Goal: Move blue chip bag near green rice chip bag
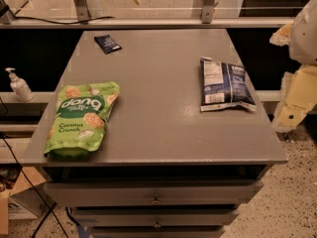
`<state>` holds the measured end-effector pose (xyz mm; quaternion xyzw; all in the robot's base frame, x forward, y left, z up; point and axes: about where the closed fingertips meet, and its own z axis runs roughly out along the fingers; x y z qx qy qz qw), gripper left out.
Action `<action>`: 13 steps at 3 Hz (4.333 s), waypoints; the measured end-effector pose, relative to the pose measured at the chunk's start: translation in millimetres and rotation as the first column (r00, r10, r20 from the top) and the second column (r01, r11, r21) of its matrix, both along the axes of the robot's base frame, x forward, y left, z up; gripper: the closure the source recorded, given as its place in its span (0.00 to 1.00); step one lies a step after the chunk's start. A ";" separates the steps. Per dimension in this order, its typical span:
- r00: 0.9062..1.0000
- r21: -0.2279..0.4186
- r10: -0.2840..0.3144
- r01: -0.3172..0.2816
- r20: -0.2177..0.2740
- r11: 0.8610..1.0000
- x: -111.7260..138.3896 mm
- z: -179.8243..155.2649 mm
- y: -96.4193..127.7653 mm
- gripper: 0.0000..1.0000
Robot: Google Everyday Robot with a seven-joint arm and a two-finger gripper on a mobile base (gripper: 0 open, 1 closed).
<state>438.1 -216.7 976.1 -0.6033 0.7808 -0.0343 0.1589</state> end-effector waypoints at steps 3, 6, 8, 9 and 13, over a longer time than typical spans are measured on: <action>1.000 0.131 0.012 -0.014 0.018 0.991 42.6 -23.8 8.4 0.00; 0.997 0.214 -0.073 0.079 -0.036 0.974 128.8 -96.3 -13.7 0.00; 0.988 0.165 -0.085 0.105 -0.127 0.981 141.5 -149.8 -10.8 0.18; 0.991 0.155 -0.055 0.073 -0.118 0.985 143.7 -144.7 -0.4 0.42; 0.918 0.292 0.394 -0.389 0.043 0.874 92.0 -45.6 194.2 1.00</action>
Offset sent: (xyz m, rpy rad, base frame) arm 0.0353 0.0087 -0.0228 0.1295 -0.0055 0.0166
